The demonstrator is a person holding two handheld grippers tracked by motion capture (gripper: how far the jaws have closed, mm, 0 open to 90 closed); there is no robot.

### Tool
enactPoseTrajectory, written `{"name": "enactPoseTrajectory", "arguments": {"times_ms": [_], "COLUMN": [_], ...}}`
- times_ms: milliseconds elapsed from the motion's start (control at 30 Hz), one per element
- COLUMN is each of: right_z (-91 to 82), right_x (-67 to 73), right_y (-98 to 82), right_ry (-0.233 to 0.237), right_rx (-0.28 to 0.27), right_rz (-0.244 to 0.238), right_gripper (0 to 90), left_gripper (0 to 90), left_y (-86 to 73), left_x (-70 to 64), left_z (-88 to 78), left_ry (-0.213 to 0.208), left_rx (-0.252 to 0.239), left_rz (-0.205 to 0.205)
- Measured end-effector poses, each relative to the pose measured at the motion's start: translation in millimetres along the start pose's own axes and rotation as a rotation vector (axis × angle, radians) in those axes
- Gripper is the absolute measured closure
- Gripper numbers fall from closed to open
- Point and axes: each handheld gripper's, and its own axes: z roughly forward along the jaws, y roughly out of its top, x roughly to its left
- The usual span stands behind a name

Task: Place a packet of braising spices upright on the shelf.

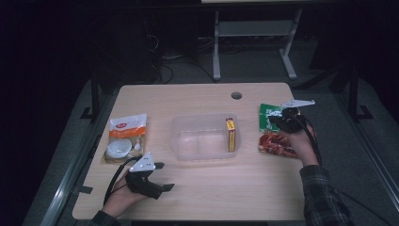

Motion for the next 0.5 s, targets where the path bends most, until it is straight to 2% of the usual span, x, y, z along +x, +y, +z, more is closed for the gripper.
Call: {"name": "enactPoseTrajectory", "arguments": {"times_ms": [100, 233, 333, 367, 433, 500], "right_z": [2.8, 5.8, 14.3, 20.9, 23.8, 32.0], "right_x": [-12.3, -23.1, -36.5, -43.7, -46.0, -51.8], "right_y": [9.9, 14.4, 14.5, 13.8, 13.6, 11.2], "right_ry": [-0.024, -0.055, -0.089, -0.098, -0.103, -0.128], "right_rx": [-0.010, -0.011, -0.005, -0.006, -0.006, -0.021], "right_rz": [0.002, 0.001, 0.030, 0.055, 0.061, 0.078], "right_gripper": [89.9, 89.9, 90.0, 90.0, 90.0, 90.0], "left_gripper": [14.1, 14.1, 14.1, 14.1, 14.1, 14.1], "left_y": [-0.1, 0.0, -0.3, -0.6, -0.9, -0.7], "left_x": [-1.3, -1.7, -0.5, 0.5, 1.0, 2.3], "left_z": [0.8, 1.5, 0.5, -0.2, -0.5, -1.5], "left_ry": [-0.010, -0.010, -0.008, -0.006, -0.004, 0.001], "left_rx": [-0.007, -0.008, -0.011, -0.016, -0.022, -0.027], "left_rz": [-0.009, -0.010, -0.013, -0.021, -0.027, -0.027]}}
